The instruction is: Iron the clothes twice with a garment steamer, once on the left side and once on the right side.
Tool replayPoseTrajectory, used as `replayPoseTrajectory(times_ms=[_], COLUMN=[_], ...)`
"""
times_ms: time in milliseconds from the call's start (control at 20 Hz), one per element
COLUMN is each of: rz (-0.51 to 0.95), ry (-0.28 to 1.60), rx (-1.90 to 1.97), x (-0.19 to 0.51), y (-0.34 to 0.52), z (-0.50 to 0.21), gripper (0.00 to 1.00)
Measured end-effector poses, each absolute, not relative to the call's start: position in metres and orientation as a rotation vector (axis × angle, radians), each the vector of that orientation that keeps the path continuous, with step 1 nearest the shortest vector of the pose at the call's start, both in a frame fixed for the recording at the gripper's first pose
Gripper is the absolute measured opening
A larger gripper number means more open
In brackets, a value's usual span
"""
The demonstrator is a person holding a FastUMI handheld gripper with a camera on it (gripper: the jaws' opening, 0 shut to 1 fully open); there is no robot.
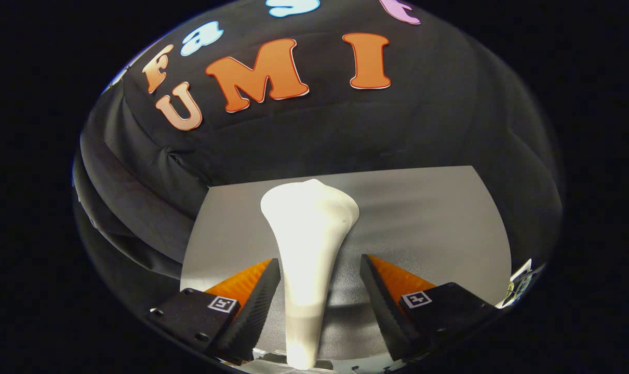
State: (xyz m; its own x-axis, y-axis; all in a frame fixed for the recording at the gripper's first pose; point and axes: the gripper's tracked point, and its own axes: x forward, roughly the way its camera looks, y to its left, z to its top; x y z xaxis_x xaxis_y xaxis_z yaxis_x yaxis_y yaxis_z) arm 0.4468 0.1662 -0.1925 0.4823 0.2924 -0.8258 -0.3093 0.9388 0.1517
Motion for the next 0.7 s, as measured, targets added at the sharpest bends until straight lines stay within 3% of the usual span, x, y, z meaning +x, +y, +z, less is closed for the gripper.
replayPoseTrajectory(times_ms=[300, 700], rz=[0.372, 0.360], ry=[1.090, 1.091], rx=[-0.037, -0.014], x=[0.441, 0.435], y=[0.176, 0.177], z=[-0.207, -0.202], gripper=[0.68, 0.53])
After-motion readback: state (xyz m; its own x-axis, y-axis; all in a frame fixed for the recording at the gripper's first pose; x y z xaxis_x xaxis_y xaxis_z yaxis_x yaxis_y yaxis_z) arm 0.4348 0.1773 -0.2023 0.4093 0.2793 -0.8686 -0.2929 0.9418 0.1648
